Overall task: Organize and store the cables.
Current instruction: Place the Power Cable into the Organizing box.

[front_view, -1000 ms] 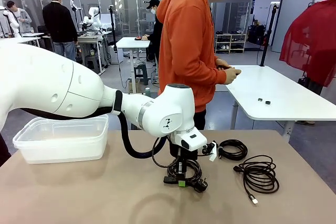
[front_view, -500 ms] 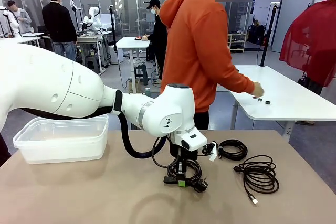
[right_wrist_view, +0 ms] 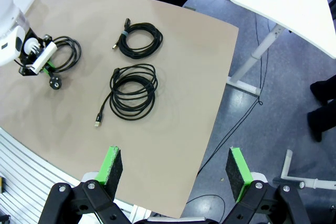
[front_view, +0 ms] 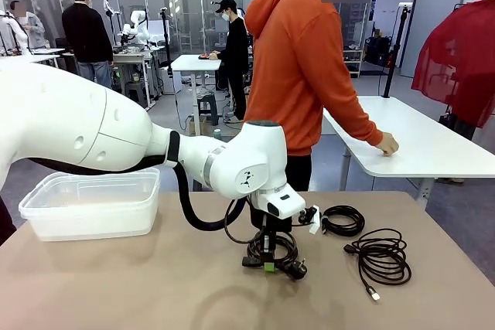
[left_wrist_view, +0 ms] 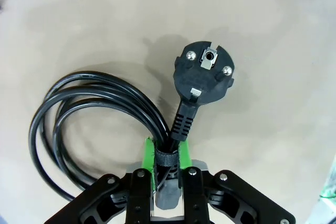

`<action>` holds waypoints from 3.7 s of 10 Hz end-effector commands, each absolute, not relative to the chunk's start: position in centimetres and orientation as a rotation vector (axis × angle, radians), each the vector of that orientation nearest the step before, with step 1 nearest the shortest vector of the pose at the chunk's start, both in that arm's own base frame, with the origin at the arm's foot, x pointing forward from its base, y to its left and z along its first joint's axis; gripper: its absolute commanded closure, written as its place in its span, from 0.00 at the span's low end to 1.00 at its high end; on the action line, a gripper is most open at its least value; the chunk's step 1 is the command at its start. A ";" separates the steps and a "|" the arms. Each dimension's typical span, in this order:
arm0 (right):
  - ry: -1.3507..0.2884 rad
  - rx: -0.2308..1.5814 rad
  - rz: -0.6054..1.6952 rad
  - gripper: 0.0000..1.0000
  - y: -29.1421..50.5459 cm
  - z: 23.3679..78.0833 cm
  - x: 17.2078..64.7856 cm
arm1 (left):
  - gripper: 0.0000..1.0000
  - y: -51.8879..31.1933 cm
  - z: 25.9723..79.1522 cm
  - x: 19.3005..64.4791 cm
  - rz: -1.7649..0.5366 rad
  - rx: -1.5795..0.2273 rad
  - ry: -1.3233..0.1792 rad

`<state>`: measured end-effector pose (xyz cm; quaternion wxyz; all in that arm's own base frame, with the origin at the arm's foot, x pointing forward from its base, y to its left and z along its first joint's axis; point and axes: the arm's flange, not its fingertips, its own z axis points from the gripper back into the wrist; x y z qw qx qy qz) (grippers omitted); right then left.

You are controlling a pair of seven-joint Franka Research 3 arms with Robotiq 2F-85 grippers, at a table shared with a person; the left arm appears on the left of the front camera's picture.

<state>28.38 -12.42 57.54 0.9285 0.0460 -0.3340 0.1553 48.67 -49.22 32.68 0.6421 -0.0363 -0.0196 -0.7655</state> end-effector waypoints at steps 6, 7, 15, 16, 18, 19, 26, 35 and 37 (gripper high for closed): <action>-0.686 0.097 0.316 0.00 -12.5 57.4 28.3 | 0.80 -46.9 48.4 45.2 -1.826 -0.101 -0.136; -0.686 0.097 0.316 0.00 -12.5 57.4 28.3 | 0.80 -46.0 49.8 44.4 -1.827 -0.094 -0.161; -0.686 0.097 0.316 0.00 -12.5 57.4 28.3 | 0.80 -24.6 57.2 40.4 -1.529 -0.032 -0.387; -0.686 0.097 0.316 0.00 -12.5 57.4 28.3 | 0.80 -21.5 56.8 39.6 -1.547 0.016 -0.406; -0.686 0.097 0.316 0.00 -12.5 57.4 28.3 | 0.80 -16.0 56.1 38.4 -1.526 0.022 -0.451; -0.686 0.097 0.316 0.00 -12.5 57.4 28.3 | 0.80 -14.6 55.9 38.3 -1.510 0.009 -0.460; -0.686 0.097 0.316 0.00 -12.5 57.4 28.3 | 0.80 -13.5 55.8 38.6 -1.484 0.012 -0.416; -0.686 0.097 0.316 0.00 -12.5 57.4 28.3 | 0.80 -1.3 55.4 53.3 -1.441 0.078 -0.183; -0.686 0.097 0.316 0.00 -12.5 57.4 28.3 | 0.80 0.2 53.3 55.9 -1.398 0.069 -0.167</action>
